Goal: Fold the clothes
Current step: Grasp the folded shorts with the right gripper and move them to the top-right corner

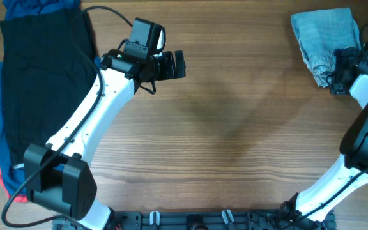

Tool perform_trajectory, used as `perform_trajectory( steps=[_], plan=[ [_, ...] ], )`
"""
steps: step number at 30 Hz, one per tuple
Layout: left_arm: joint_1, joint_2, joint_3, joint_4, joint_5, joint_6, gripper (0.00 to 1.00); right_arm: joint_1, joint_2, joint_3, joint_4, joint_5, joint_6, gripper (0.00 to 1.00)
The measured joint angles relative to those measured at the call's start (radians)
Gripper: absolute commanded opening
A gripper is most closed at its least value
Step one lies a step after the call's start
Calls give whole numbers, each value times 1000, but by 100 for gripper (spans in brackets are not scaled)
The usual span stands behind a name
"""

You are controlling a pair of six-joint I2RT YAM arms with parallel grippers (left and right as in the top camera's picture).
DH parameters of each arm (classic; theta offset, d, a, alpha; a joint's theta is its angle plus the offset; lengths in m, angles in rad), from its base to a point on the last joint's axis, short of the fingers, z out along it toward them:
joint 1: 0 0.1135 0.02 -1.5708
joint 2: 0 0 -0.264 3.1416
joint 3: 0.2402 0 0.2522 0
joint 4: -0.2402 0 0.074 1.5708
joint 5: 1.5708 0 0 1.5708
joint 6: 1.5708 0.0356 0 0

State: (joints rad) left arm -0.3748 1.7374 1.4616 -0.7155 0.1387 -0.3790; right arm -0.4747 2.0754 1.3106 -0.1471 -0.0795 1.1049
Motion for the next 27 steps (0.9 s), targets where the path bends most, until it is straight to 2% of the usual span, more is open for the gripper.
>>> perform_trajectory(
  steps=[6, 8, 11, 15, 19, 23, 27],
  plan=[
    [0, 0, 0, -1, 0, 0, 100, 0, -96, -19, -270, 29, -76, 100],
    [0, 0, 0, -2, 0, 0, 100, 0, -187, -29, -366, 72, -114, 100],
    [0, 0, 0, -2, 0, 0, 100, 0, -358, -33, -415, 77, -227, 100],
    [0, 0, 0, -2, 0, 0, 100, 0, -624, -32, -462, -54, -430, 100],
    [0, 0, 0, -2, 0, 0, 100, 9, -830, -32, -565, -248, -525, 100],
    [0, 0, 0, -2, 0, 0, 100, 24, -972, -32, -734, -425, -488, 100],
    [0, 0, 0, -3, 0, 0, 100, 24, -1054, -31, -887, -494, -330, 100]
  ],
)
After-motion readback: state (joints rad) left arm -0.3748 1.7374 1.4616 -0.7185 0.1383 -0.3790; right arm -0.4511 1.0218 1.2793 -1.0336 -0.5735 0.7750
